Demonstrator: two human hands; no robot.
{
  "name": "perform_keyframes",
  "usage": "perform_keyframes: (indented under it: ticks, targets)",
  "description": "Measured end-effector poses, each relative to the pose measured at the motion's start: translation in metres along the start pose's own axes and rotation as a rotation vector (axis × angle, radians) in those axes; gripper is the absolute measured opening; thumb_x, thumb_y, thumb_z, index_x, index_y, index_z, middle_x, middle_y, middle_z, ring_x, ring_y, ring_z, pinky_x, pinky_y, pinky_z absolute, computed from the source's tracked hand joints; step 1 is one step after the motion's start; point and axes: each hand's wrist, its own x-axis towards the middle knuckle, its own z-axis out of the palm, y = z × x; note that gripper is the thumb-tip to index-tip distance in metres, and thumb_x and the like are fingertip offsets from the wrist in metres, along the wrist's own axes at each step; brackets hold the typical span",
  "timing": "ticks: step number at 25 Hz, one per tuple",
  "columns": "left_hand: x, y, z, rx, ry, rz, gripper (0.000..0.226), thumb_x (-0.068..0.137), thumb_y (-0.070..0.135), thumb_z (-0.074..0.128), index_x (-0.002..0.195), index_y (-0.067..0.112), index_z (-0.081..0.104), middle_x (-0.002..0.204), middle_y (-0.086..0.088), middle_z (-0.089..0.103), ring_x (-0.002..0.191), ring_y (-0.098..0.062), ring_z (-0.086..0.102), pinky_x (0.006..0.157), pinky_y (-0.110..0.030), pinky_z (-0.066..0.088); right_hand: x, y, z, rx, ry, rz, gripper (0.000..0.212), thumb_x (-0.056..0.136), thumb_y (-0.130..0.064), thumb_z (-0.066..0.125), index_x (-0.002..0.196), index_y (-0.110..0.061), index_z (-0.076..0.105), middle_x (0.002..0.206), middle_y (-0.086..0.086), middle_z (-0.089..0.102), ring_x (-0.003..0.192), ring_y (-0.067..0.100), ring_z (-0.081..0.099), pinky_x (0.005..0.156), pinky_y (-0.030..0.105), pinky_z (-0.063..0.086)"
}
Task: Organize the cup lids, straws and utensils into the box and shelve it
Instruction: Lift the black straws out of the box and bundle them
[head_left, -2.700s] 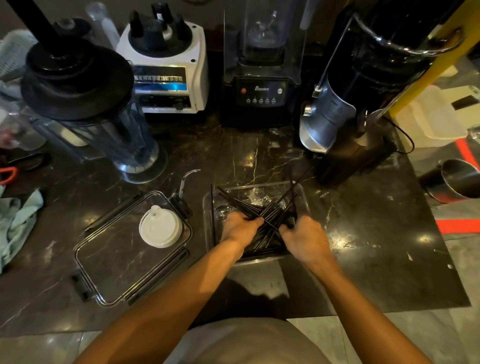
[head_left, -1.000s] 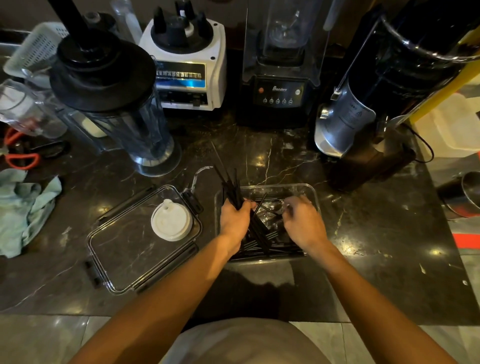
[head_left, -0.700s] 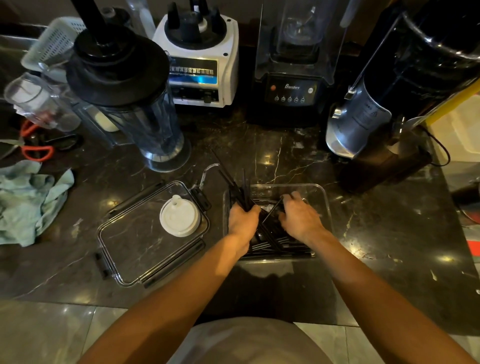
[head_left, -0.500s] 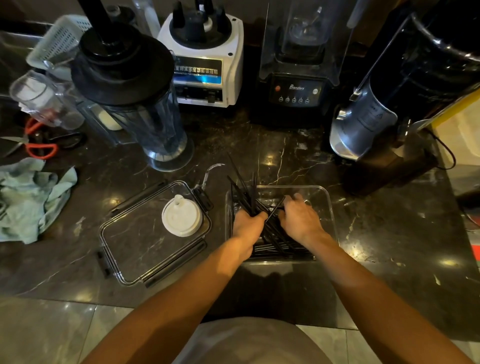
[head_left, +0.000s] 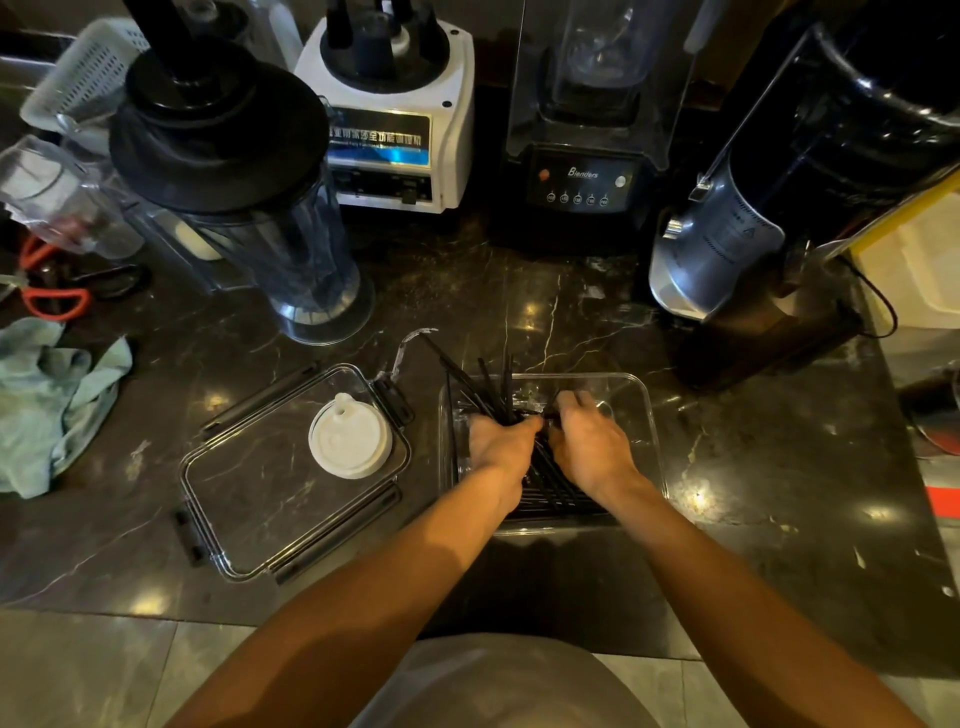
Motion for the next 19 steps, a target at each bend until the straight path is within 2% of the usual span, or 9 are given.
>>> perform_keyframes:
  ticks: [2, 4, 7, 11, 13, 15, 17, 19]
  targets:
    - [0.001, 0.000, 0.004, 0.052, -0.009, 0.015, 0.032, 0.082, 0.020, 0.084, 0.109, 0.011, 0.069, 0.100, -0.001, 0.074, 0.094, -0.011, 0.069, 0.064, -0.016, 0.046, 0.004, 0.000, -0.003, 0.028, -0.038, 0.044, 0.030, 0.097, -0.021, 0.062, 0.123, -0.010, 0.054, 0.127, 0.012, 0.053, 0.107, 0.035, 0.064, 0.083, 0.044, 0.053]
    - [0.001, 0.000, 0.006, 0.098, -0.022, 0.018, 0.022, 0.079, 0.020, 0.086, 0.096, 0.012, 0.074, 0.091, -0.001, 0.077, 0.085, -0.008, 0.070, 0.058, -0.014, 0.046, 0.008, 0.001, -0.006, 0.055, -0.076, 0.085, 0.030, 0.096, -0.022, 0.062, 0.122, -0.010, 0.058, 0.126, 0.012, 0.055, 0.111, 0.035, 0.063, 0.088, 0.046, 0.053]
    - [0.000, 0.003, 0.007, 0.107, -0.038, 0.011, 0.023, 0.076, 0.019, 0.089, 0.092, 0.014, 0.074, 0.091, -0.002, 0.077, 0.084, -0.009, 0.070, 0.060, -0.018, 0.047, 0.009, 0.004, -0.011, 0.061, -0.102, 0.079, 0.025, 0.094, -0.018, 0.063, 0.118, -0.012, 0.061, 0.119, 0.011, 0.062, 0.109, 0.034, 0.064, 0.089, 0.046, 0.054]
    - [-0.001, 0.006, 0.010, 0.078, 0.007, -0.006, 0.027, 0.078, 0.020, 0.088, 0.080, 0.021, 0.061, 0.082, 0.004, 0.068, 0.078, -0.005, 0.061, 0.059, -0.019, 0.041, 0.001, 0.007, -0.013, 0.077, -0.049, -0.002, 0.020, 0.094, -0.014, 0.065, 0.114, -0.013, 0.063, 0.112, 0.012, 0.068, 0.100, 0.034, 0.068, 0.078, 0.038, 0.054]
    - [-0.002, 0.007, 0.010, 0.073, -0.003, -0.012, 0.024, 0.080, 0.019, 0.087, 0.085, 0.018, 0.064, 0.088, 0.001, 0.070, 0.091, -0.014, 0.067, 0.063, -0.020, 0.043, -0.004, 0.007, -0.014, 0.061, 0.001, -0.050, 0.021, 0.094, -0.012, 0.064, 0.115, -0.013, 0.064, 0.110, 0.012, 0.068, 0.097, 0.033, 0.070, 0.073, 0.036, 0.050]
    - [-0.005, 0.007, 0.008, 0.080, -0.036, 0.003, 0.030, 0.081, 0.022, 0.086, 0.101, 0.012, 0.067, 0.098, -0.002, 0.072, 0.102, -0.017, 0.068, 0.068, -0.020, 0.046, -0.010, 0.008, -0.016, 0.065, 0.019, -0.096, 0.020, 0.095, -0.011, 0.063, 0.115, -0.015, 0.067, 0.109, 0.009, 0.068, 0.095, 0.029, 0.070, 0.072, 0.033, 0.050]
    - [-0.009, 0.005, 0.005, 0.093, -0.070, 0.059, 0.032, 0.082, 0.026, 0.086, 0.106, 0.011, 0.072, 0.101, -0.003, 0.076, 0.103, -0.017, 0.072, 0.074, -0.022, 0.053, -0.015, 0.011, -0.019, 0.107, 0.023, -0.121, 0.021, 0.096, -0.012, 0.062, 0.115, -0.016, 0.069, 0.108, 0.006, 0.068, 0.095, 0.025, 0.070, 0.077, 0.035, 0.053]
    - [-0.015, 0.001, 0.003, 0.091, -0.090, 0.106, 0.026, 0.084, 0.027, 0.085, 0.103, 0.017, 0.070, 0.100, 0.000, 0.076, 0.099, -0.015, 0.072, 0.075, -0.020, 0.053, -0.020, 0.015, -0.020, 0.131, 0.022, -0.134, 0.021, 0.097, -0.012, 0.062, 0.116, -0.017, 0.069, 0.109, 0.005, 0.068, 0.095, 0.024, 0.069, 0.079, 0.034, 0.053]
